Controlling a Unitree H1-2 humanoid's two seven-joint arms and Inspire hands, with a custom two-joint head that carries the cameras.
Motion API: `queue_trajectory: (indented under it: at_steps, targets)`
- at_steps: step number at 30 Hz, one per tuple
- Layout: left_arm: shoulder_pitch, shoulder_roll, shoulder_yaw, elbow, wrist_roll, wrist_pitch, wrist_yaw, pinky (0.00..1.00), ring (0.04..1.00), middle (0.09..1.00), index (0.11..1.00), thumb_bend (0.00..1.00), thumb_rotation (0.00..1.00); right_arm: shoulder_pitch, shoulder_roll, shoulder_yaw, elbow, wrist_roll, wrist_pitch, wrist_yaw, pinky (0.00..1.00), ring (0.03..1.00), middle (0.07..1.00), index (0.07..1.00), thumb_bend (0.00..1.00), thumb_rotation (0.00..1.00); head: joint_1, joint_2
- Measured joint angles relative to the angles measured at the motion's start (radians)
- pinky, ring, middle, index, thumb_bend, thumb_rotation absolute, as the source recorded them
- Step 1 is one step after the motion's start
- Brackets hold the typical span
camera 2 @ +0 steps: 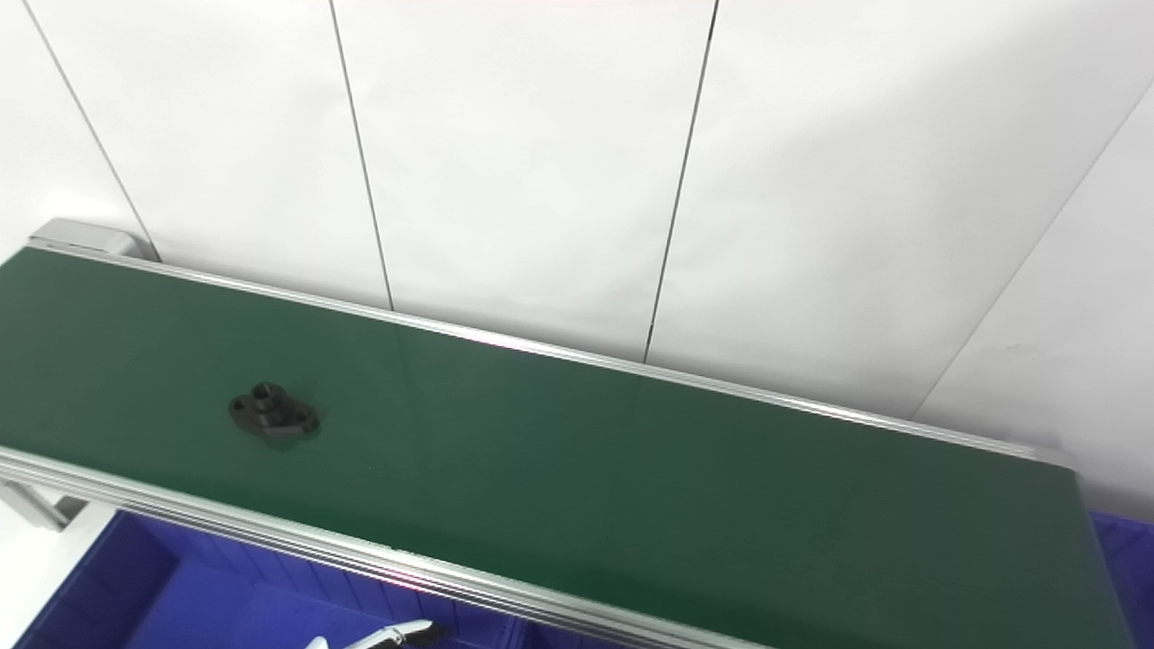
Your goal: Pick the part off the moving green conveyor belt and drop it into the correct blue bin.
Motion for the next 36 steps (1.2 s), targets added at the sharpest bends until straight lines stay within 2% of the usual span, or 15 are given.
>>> queue_trajectory:
  at_steps: [4,6,11,14,17,22,27,29,36]
  targets:
    - [0.0,0.001,0.0,0.0,0.0,0.0,0.004,0.73,0.822,0.864,0.845,0.85,0.84,-0.001,-0.001,0.005,0.0,-0.003,-0.003,-0.027,0.76,0.894,0.936,0.955,0.79,0.56,-0.003,0.008]
    - [0.0,0.001,0.0,0.0,0.0,0.0,0.004,0.73,0.823,0.864,0.846,0.86,0.84,0.0,-0.005,0.02,-0.006,-0.003,-0.003,-0.054,0.75,0.871,0.913,0.933,0.79,0.53,0.0,0.011]
    - [0.0,0.001,0.001,-0.005,0.0,0.0,0.003,0.73,0.822,0.864,0.848,0.85,0.85,0.004,-0.026,0.066,-0.08,-0.016,-0.011,-0.152,0.79,0.868,0.888,0.917,0.8,0.53,0.012,0.028]
    - [0.0,0.001,0.001,-0.015,0.002,0.0,0.003,0.74,0.822,0.862,0.847,0.86,0.84,0.009,-0.033,0.081,-0.125,-0.021,-0.013,-0.179,0.8,0.862,0.877,0.908,0.81,0.54,0.012,0.04]
    - [0.0,0.001,0.001,-0.015,-0.001,0.0,0.003,0.74,0.825,0.861,0.848,0.86,0.84,0.019,-0.035,0.085,-0.191,-0.017,-0.015,-0.178,0.81,0.869,0.878,0.912,0.81,0.56,0.012,0.041]
    - [-0.002,0.001,0.002,-0.014,-0.002,0.0,0.003,0.75,0.829,0.867,0.852,0.84,0.84,0.019,-0.025,0.076,-0.257,0.008,-0.015,-0.157,0.77,0.853,0.869,0.91,0.83,0.56,0.017,0.048]
    - [-0.021,-0.002,-0.006,-0.008,-0.001,0.0,0.007,0.74,0.821,0.86,0.844,0.83,0.85,0.003,0.004,0.047,-0.319,0.014,-0.015,-0.12,0.75,0.833,0.859,0.903,0.84,0.6,0.014,0.051]
    - [-0.026,-0.005,-0.008,-0.002,-0.001,0.0,0.008,0.74,0.824,0.862,0.845,0.83,0.85,-0.016,0.017,0.029,-0.333,0.018,-0.013,-0.104,0.74,0.829,0.86,0.903,0.84,0.58,0.012,0.049]
    - [-0.041,-0.014,-0.012,0.011,-0.002,0.0,0.008,0.74,0.817,0.855,0.84,0.82,0.86,-0.116,0.03,-0.038,-0.349,0.035,0.074,-0.012,0.73,0.845,0.875,0.914,0.86,0.57,0.02,0.041]
